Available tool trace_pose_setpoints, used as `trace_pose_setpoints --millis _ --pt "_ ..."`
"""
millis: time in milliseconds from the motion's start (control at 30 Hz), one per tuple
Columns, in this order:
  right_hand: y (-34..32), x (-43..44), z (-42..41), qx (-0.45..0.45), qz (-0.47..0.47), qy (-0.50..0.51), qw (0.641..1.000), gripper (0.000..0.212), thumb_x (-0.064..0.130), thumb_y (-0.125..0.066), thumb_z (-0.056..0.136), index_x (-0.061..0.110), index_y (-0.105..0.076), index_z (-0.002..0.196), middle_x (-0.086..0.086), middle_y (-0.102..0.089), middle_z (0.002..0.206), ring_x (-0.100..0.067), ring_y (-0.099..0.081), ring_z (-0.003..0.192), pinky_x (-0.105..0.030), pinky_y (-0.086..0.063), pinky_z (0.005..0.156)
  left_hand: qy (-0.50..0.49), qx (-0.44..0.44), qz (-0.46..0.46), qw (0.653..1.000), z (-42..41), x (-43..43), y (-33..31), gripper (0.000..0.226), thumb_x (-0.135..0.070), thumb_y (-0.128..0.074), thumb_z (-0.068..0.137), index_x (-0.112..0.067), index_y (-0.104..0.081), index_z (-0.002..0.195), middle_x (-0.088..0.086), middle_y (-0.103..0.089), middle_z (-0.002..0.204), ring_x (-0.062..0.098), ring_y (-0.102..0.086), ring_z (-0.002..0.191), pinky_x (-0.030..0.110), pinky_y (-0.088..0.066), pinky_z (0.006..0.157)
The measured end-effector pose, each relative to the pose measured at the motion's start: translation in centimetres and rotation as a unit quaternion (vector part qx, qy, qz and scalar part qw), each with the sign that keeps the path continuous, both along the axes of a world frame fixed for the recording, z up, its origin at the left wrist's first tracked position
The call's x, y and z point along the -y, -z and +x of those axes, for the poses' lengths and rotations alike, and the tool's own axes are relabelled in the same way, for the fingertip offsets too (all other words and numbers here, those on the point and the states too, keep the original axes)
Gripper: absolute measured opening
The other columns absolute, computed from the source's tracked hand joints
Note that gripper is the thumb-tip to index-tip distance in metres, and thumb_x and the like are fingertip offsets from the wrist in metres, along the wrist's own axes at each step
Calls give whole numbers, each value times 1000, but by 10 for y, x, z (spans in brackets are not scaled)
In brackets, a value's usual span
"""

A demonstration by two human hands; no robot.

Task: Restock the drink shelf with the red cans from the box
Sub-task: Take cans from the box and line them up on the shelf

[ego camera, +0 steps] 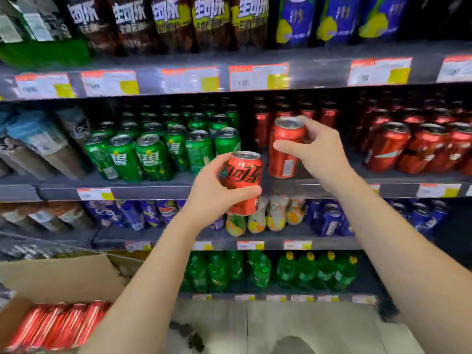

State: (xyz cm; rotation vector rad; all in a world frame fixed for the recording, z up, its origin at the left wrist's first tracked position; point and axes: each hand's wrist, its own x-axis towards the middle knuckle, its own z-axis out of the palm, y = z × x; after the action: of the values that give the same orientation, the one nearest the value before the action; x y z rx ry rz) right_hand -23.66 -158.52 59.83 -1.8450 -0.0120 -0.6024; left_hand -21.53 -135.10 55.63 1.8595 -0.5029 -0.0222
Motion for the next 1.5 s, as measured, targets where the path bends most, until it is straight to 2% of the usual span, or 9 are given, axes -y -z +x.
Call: trace_pose_setpoints --millis 100,333,600,767,933,1067,1233,1400,1500 --pt "16 12 37 18 -19 -5 1000 39 19 -89 69 19 -75 105 4 -77 98 -3 -68 87 -24 -53 84 -16 27 -28 999 9 15 27 90 -48 -98 53 -34 -60 134 -13 -70 123 6 -67 114 41 -55 102" --pt "49 14 72 26 -62 -34 997 31 14 -89 72 20 -73 98 5 -77 93 0 -70 79 -17 -54 74 1 101 -74 992 -7 13 63 57 -24 -95 69 -33 -66 118 -19 -75 108 -2 -70 101 22 -56 89" --pt "69 19 93 40 -50 -26 998 29 22 -89 73 23 -73 97 6 -76 95 -4 -70 83 -23 -55 81 12 130 -56 990 -11 9 90 52 -26 -95 70 -35 -68 114 -16 -75 107 1 -72 97 14 -55 79" --pt "65 19 115 12 -106 -13 994 55 34 -91 67 21 -71 117 4 -76 105 -13 -71 98 -38 -55 98 9 128 -69 989 -3 13 85 57 -30 -95 69 -33 -67 119 -17 -74 110 0 -71 99 18 -56 83" --pt "58 16 135 -18 -163 62 985 73 43 -89 70 17 -63 133 -4 -69 109 -18 -64 97 -30 -53 81 15 136 -70 988 2 16 82 58 -29 -95 68 -30 -67 119 -15 -75 108 0 -71 99 13 -54 81" --pt "61 12 143 -11 -151 84 985 66 39 -86 75 14 -63 132 -8 -68 125 -25 -64 115 -37 -51 101 14 136 -60 989 8 16 87 57 -31 -96 67 -38 -65 115 -21 -74 108 -2 -70 98 12 -54 79" --pt "62 9 145 -24 -163 95 982 57 39 -83 79 16 -63 127 -8 -68 123 -27 -63 115 -40 -50 102 10 139 -53 989 10 20 91 61 -33 -96 67 -38 -64 119 -20 -73 110 -3 -69 101 13 -55 80" --pt "52 -3 106 -28 -204 158 966 76 50 -75 84 6 -48 139 -13 -60 134 -32 -55 125 -34 -45 96 14 144 -67 987 10 26 88 60 -28 -96 68 -30 -66 120 -16 -75 107 1 -71 98 18 -56 81" --pt "48 -13 51 23 -152 115 981 53 53 -66 89 18 -60 129 0 -68 116 -21 -64 114 -35 -48 102 -2 162 -81 983 13 31 81 64 -34 -96 67 -32 -65 123 -16 -74 110 1 -70 101 23 -58 86"
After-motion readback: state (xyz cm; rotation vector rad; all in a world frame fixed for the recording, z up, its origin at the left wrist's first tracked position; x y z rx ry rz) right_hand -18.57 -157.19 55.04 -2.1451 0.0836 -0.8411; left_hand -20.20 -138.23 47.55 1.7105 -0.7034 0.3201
